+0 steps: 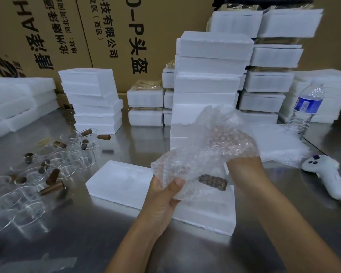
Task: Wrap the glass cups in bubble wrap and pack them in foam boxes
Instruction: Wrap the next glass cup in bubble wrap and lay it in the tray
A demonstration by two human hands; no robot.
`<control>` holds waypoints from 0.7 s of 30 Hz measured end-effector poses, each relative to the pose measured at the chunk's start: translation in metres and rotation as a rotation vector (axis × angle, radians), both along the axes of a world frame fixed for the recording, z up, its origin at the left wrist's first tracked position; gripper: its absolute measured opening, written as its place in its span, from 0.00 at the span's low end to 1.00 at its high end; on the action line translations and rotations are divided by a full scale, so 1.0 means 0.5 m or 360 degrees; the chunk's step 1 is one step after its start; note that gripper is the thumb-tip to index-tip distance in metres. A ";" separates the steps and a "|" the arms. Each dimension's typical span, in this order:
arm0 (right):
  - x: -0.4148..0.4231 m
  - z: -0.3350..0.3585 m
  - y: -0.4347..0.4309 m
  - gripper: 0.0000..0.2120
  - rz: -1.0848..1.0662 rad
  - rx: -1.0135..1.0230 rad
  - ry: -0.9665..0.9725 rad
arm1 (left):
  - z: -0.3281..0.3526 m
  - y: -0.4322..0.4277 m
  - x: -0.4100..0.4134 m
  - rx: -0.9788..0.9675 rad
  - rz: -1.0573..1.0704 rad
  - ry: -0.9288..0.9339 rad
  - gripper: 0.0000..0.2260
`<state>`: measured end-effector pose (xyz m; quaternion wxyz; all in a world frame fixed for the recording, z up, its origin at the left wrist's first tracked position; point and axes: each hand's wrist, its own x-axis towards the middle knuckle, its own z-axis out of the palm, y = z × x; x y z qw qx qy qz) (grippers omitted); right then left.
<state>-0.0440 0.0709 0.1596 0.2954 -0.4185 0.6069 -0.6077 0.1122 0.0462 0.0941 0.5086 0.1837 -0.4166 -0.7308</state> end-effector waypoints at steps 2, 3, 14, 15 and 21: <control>0.012 0.005 0.005 0.25 0.0086 -0.0112 0.0074 | -0.002 0.000 -0.001 0.0067 0.0065 0.0046 0.45; 0.015 -0.001 0.010 0.27 0.0185 -0.0167 0.0102 | -0.003 -0.001 -0.002 0.0097 0.0100 0.0074 0.45; 0.010 -0.103 0.032 0.06 0.0388 -0.0115 -0.0140 | -0.008 -0.002 -0.007 0.0057 0.0155 0.0123 0.45; 0.015 -0.105 0.033 0.04 0.0421 -0.0088 -0.0242 | -0.007 -0.002 -0.007 0.0047 0.0145 0.0140 0.46; 0.057 -0.117 0.034 0.22 0.0502 -0.0165 -0.0930 | -0.006 0.010 -0.020 0.0045 0.0101 0.0148 0.47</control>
